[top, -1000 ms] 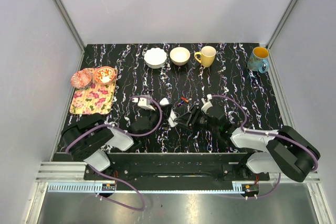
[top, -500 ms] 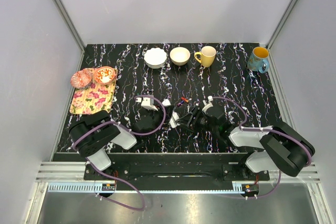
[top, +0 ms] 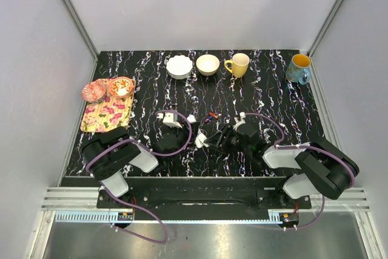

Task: Load the batteries into the remote control
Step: Remove the battery cover from the remote control.

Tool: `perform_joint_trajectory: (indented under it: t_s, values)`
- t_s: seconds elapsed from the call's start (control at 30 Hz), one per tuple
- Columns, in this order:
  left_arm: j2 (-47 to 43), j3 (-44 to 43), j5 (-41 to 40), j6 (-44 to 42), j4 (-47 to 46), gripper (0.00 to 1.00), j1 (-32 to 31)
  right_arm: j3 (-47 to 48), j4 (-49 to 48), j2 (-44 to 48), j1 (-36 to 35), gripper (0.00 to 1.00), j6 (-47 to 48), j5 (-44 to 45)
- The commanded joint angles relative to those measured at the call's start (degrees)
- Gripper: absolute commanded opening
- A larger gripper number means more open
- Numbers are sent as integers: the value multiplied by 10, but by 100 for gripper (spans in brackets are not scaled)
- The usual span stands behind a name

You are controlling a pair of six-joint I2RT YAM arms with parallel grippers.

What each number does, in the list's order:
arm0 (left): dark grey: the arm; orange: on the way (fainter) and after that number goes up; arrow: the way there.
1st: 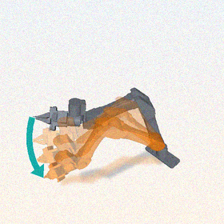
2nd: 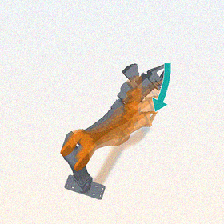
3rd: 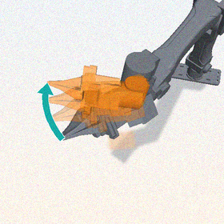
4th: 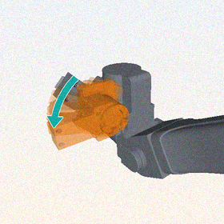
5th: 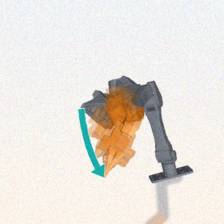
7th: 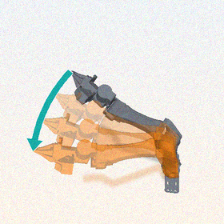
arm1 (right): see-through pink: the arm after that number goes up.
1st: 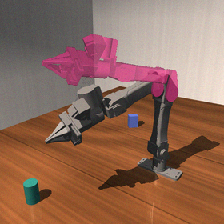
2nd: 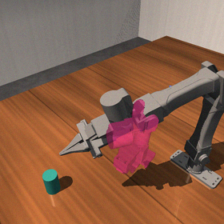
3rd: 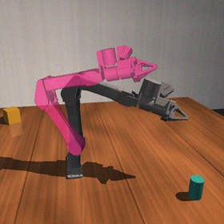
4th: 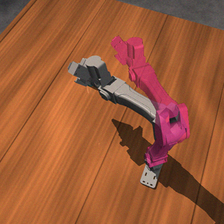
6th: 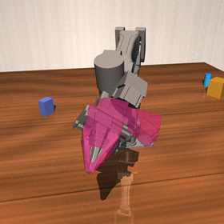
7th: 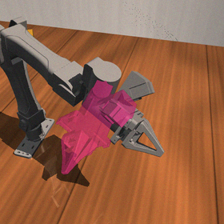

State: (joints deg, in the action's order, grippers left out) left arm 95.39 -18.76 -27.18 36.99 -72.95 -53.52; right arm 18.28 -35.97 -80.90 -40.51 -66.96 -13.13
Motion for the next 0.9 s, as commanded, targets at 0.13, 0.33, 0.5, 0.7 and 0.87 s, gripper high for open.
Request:
perform_joint_trajectory:
  t_s: [0.13, 0.33, 0.5, 0.7, 0.87]
  values:
    - [-13, 20, -39, -16, -92, 0, 7, -5, -10, 6, 7, 54, 13, 2]
    - [-27, 36, -54, -24, -84, 0, 10, -13, -9, 7, 7, 55, 15, 5]
    - [-36, 44, -66, -25, -88, 0, 10, -24, -12, 17, 6, 55, 15, 5]
    - [-115, 38, -82, -53, -46, 0, 14, 16, 93, 127, 7, 58, 63, 13]
    - [-228, 16, -39, -25, 53, 0, 21, 107, 239, 209, 6, 66, 184, 15]
